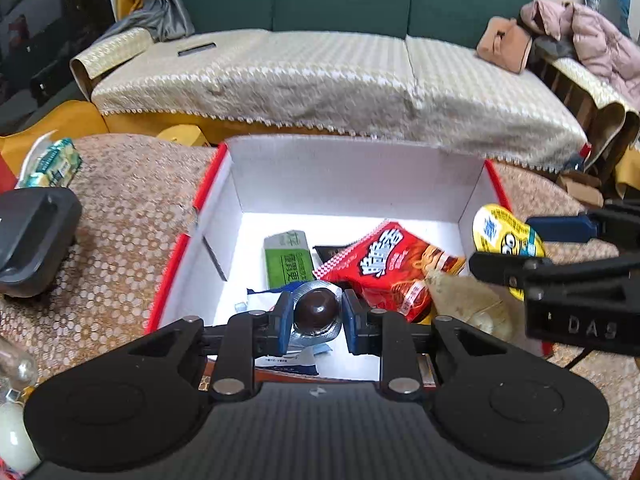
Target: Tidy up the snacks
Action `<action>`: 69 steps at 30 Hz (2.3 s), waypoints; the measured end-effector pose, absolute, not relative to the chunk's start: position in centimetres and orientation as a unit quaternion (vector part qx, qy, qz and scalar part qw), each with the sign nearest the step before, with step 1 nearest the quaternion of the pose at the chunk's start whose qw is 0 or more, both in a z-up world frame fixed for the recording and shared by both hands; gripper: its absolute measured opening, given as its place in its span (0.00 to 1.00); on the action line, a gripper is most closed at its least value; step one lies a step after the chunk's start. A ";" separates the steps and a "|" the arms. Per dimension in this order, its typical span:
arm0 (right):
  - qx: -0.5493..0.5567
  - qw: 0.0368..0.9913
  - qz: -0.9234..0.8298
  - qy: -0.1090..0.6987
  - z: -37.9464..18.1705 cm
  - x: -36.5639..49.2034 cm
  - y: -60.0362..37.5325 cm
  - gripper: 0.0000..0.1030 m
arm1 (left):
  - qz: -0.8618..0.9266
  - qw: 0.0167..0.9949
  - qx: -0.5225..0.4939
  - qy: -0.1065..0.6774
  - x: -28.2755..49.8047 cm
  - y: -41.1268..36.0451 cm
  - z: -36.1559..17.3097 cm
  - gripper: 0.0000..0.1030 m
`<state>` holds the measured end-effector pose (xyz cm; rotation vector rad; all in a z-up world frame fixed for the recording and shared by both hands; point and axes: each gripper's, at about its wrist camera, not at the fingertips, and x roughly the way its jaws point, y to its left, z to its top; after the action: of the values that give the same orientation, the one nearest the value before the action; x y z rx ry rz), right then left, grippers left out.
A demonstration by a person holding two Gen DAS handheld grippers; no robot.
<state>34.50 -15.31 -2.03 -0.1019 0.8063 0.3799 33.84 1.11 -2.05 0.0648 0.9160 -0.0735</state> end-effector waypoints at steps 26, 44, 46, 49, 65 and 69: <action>-0.040 0.900 0.193 0.389 -1.5 32.7 -15.8 0.85 | -0.042 0.895 0.006 0.445 31.8 0.6 -2.1 0.55; 0.001 0.909 0.238 0.342 3.2 26.0 -18.0 1.00 | -0.047 0.926 0.013 0.375 24.9 0.1 3.2 0.81; 0.003 0.911 0.241 0.334 3.6 25.1 -18.3 1.00 | -0.052 0.927 0.009 0.370 24.1 0.1 3.7 0.82; 0.002 0.913 0.248 0.324 4.1 23.9 -18.5 1.00 | -0.053 0.931 0.006 0.361 22.8 0.2 4.2 0.83; 0.017 0.926 0.255 0.278 5.3 19.0 -19.9 1.00 | -0.053 0.941 -0.018 0.333 18.6 0.3 5.5 0.97; 0.012 0.928 0.255 0.271 5.3 18.2 -20.0 1.00 | -0.051 0.941 -0.021 0.333 18.0 0.1 5.7 0.97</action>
<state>18.21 -19.96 5.30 0.0251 0.5551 0.5222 18.04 0.11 5.70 -0.0421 0.6792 -0.1033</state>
